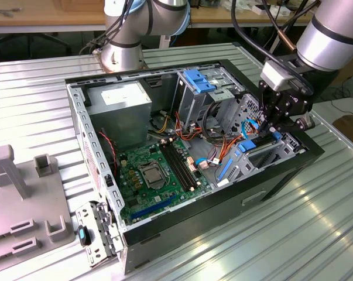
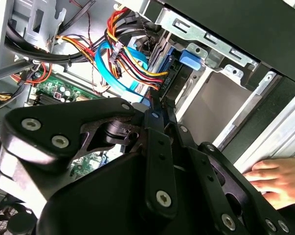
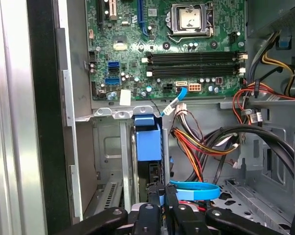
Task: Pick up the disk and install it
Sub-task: 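Insert the second disk wire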
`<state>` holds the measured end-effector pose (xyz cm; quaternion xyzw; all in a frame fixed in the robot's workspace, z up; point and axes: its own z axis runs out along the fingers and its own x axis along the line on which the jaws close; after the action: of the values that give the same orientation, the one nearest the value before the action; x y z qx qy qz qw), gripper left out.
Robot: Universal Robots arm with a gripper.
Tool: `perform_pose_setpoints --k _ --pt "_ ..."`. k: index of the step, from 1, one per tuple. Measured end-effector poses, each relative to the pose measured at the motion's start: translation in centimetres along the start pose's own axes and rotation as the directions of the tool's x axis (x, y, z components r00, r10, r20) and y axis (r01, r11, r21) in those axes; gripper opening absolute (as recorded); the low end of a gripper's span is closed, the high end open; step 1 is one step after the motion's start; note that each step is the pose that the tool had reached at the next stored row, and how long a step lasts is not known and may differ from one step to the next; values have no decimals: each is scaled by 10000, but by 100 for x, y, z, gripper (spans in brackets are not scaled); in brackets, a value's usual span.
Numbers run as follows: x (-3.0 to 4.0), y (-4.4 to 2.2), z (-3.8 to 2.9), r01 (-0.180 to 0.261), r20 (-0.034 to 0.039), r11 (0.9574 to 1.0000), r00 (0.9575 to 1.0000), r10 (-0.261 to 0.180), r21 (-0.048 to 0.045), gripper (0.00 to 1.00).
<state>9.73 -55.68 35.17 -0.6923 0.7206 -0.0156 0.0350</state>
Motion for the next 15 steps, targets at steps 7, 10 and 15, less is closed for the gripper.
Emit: perform_pose_setpoints --k 7,10,15 --pt "9 -2 7 129 9 9999 9999 -129 -4 16" --pt "9 -1 17 459 36 9989 9989 -459 -12 16" --pt "10 -10 41 547 41 9985 9985 -547 -15 16"
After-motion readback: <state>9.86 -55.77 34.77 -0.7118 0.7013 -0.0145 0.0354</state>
